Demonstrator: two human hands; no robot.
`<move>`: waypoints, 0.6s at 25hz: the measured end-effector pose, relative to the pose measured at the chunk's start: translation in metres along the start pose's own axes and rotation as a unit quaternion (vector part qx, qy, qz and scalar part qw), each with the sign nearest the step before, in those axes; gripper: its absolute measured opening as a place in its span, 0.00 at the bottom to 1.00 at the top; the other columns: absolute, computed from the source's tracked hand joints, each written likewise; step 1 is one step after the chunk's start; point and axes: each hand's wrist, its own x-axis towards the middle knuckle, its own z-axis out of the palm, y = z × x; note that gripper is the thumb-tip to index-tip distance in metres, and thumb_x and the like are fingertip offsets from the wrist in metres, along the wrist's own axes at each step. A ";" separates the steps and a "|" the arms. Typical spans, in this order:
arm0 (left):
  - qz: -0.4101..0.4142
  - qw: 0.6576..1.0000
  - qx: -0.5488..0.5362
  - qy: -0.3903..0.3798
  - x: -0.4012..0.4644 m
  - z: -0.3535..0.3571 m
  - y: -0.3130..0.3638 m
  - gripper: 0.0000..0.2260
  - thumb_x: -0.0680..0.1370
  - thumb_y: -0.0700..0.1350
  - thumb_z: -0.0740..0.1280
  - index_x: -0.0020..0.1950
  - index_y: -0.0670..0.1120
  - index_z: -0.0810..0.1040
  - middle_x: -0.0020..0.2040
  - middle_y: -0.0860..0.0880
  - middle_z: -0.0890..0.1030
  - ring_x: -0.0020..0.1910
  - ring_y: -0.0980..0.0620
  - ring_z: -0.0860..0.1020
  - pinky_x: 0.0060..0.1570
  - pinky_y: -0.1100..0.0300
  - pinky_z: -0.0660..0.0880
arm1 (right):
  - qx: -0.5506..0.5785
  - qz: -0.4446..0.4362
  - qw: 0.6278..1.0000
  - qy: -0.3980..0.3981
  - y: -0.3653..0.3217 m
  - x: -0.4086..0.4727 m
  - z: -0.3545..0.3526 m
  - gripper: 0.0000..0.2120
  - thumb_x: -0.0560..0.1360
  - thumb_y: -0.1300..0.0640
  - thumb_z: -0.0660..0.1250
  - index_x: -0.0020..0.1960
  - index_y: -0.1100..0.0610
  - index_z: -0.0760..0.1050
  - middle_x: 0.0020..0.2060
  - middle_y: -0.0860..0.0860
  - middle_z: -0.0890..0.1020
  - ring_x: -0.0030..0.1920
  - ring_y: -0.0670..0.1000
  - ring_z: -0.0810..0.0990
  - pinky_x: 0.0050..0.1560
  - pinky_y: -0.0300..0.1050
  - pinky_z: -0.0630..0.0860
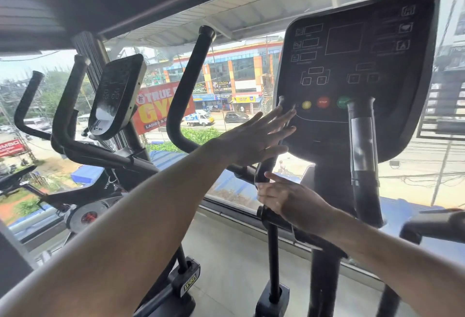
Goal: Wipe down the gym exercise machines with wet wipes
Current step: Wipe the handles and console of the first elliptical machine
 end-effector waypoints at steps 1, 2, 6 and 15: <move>0.004 0.999 -0.026 -0.019 -0.002 -0.002 0.000 0.30 0.86 0.63 0.46 0.86 0.50 0.52 0.86 0.50 0.39 0.84 0.50 0.35 0.82 0.44 0.38 | 0.100 0.069 0.993 -0.013 -0.007 -0.012 0.005 0.13 0.73 0.67 0.72 0.55 0.55 0.84 0.52 0.47 0.85 0.57 0.47 0.83 0.77 0.48 0.64; 0.002 0.999 -0.025 -0.021 -0.002 0.000 -0.001 0.30 0.86 0.63 0.46 0.86 0.51 0.52 0.85 0.51 0.37 0.83 0.51 0.34 0.82 0.44 0.37 | 0.190 0.166 0.968 -0.009 -0.015 -0.022 0.007 0.14 0.74 0.67 0.73 0.55 0.52 0.84 0.53 0.44 0.85 0.56 0.45 0.83 0.72 0.48 0.73; -0.002 0.999 -0.019 0.026 0.002 0.014 0.005 0.32 0.85 0.64 0.47 0.86 0.49 0.53 0.86 0.49 0.39 0.84 0.49 0.35 0.82 0.38 0.45 | 0.418 0.550 0.697 0.192 -0.009 -0.014 0.007 0.12 0.77 0.65 0.70 0.49 0.49 0.86 0.42 0.39 0.86 0.43 0.43 0.85 0.51 0.44 0.82; -0.032 0.997 -0.038 0.056 0.002 0.025 0.009 0.33 0.84 0.63 0.52 0.86 0.48 0.54 0.86 0.47 0.41 0.84 0.48 0.36 0.82 0.39 0.45 | 0.551 0.474 0.684 0.060 0.019 0.028 0.051 0.14 0.71 0.72 0.57 0.37 0.56 0.76 0.34 0.56 0.80 0.34 0.46 0.73 0.41 0.44 0.74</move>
